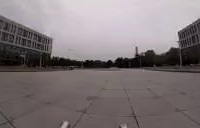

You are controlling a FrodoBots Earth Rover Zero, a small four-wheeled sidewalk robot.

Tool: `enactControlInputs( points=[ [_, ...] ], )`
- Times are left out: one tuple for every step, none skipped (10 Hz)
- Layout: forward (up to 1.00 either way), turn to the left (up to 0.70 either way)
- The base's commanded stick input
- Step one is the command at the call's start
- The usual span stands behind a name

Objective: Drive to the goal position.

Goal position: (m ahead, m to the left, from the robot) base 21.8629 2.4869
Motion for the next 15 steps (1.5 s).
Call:
enactControlInputs(
  points=[
    [0.05,0.00],
    [0.05,0.00],
    [0.05,0.00],
    [0.05,0.00],
    [0.05,0.00],
    [0.05,0.00],
    [0.05,0.00],
    [0.05,0.00],
    [0.05,0.00],
    [0.05,0.00],
    [0.05,0.00],
    [0.05,0.00],
    [0.05,0.00],
    [0.05,0.00],
    [0.04,0.00]
  ],
)
